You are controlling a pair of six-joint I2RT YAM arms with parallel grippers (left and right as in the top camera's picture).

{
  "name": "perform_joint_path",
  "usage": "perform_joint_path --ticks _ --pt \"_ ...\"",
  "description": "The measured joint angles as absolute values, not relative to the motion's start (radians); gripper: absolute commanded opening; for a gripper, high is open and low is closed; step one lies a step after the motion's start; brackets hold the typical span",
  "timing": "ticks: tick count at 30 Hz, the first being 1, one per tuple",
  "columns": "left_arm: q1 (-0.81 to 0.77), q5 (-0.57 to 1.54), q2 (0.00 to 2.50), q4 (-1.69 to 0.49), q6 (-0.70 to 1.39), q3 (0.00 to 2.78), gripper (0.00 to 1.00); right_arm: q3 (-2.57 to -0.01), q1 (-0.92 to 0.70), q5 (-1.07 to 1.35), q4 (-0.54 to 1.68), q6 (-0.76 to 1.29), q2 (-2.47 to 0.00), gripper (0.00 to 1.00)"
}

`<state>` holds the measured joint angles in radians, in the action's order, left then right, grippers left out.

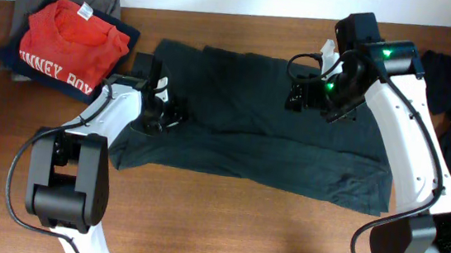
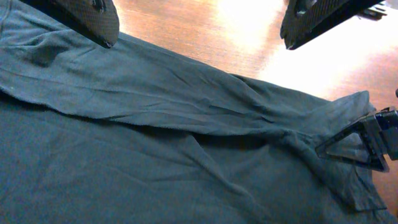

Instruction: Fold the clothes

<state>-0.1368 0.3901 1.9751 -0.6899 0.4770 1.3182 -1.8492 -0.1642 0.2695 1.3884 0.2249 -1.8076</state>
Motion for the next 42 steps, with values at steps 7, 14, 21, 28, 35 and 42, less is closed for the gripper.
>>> perform_joint_path --ticks 7,14,21,28,35,42 --pt "-0.137 0.390 1.975 -0.687 0.479 1.318 0.36 -1.849 -0.164 0.269 1.389 0.224 -1.808 0.88" --pt "-0.137 0.392 1.975 -0.687 0.480 1.318 0.01 -1.849 -0.164 0.269 1.389 0.224 -1.808 0.88" --pt "-0.137 0.393 1.975 -0.690 0.480 1.345 0.01 -1.849 -0.164 0.265 1.392 0.224 -1.808 0.88" --pt "-0.137 0.393 1.975 -0.622 0.483 1.398 0.01 -1.849 -0.164 0.262 1.392 0.224 -1.808 0.88" --pt "-0.137 0.387 1.975 -0.519 0.508 1.399 0.03 -1.847 -0.164 0.262 1.393 0.224 -1.808 0.88" --pt "-0.137 0.339 1.975 -0.470 0.518 1.399 0.99 -1.786 -0.164 0.260 1.382 0.224 -1.808 0.82"
